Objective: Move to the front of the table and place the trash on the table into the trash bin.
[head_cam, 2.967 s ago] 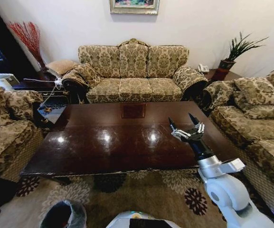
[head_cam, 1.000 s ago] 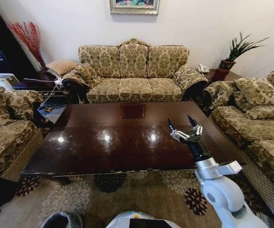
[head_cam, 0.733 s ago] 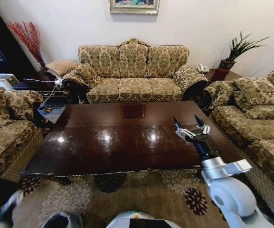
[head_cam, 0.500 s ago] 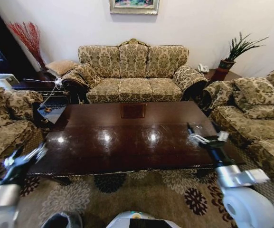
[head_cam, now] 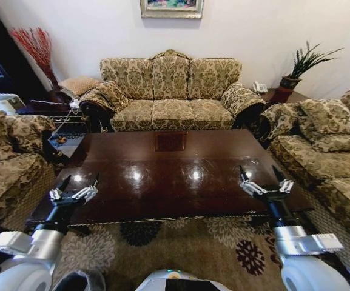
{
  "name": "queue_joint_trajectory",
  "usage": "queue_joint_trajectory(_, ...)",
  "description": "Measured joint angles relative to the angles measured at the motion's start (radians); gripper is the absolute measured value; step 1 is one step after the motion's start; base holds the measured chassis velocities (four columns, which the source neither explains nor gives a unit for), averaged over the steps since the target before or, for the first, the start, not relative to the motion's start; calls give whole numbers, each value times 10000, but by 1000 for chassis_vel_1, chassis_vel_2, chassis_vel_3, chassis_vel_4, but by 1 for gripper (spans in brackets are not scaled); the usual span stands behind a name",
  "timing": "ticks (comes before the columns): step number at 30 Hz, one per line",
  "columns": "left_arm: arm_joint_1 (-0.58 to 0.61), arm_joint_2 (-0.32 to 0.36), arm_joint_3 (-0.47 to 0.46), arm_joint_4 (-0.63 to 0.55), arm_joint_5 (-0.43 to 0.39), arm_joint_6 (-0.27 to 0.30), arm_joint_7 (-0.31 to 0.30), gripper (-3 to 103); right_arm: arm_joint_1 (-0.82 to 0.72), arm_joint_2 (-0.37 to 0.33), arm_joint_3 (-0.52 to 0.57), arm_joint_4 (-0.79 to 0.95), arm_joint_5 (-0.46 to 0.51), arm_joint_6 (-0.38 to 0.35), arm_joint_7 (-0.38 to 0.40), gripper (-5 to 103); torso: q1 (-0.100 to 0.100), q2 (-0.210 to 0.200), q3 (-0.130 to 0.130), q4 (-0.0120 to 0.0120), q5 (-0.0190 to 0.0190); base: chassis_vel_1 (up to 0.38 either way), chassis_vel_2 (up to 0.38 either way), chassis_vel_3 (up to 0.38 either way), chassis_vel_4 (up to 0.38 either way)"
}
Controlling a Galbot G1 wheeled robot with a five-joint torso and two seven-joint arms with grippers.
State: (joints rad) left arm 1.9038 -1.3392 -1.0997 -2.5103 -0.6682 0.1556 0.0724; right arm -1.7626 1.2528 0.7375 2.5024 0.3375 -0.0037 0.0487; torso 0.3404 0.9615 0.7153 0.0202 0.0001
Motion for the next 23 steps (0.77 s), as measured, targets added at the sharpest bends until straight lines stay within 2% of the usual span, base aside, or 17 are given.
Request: queue_joint_trajectory(23,-18,-17,-37,88,-44,15,-23,100,30,-21,-12,-14,26,-7,-21,100,0,0,0,1,-2,0,0,0,0)
